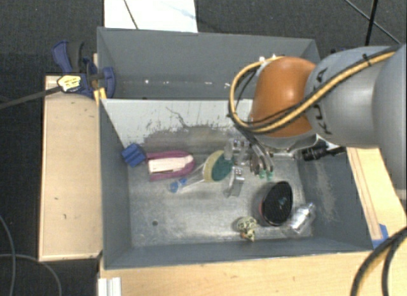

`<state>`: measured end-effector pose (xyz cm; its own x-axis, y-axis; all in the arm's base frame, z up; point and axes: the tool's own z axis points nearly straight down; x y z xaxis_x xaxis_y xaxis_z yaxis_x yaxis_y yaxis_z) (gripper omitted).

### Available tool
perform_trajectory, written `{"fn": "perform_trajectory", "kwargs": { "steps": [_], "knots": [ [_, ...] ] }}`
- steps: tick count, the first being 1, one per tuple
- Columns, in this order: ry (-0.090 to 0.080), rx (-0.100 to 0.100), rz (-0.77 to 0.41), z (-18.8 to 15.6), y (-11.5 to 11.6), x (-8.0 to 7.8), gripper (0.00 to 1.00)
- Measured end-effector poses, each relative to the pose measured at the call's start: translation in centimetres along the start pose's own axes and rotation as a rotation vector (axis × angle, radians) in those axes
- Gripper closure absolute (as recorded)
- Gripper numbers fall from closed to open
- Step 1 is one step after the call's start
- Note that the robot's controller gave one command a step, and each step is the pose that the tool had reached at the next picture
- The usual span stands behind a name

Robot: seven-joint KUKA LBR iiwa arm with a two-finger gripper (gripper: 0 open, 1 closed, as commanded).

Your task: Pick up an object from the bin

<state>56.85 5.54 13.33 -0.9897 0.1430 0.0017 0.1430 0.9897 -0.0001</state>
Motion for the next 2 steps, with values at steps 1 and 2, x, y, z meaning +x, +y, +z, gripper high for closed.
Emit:
{"fn": "perform_trajectory", "kwargs": {
  "steps": [1, 2],
  "knots": [
    [-0.012, -0.004, 0.310, 5.9, 1.4, -1.7, 0.00],
    [-0.019, -0.006, 0.342, 5.9, 2.8, -2.4, 0.00]
  ]
}}
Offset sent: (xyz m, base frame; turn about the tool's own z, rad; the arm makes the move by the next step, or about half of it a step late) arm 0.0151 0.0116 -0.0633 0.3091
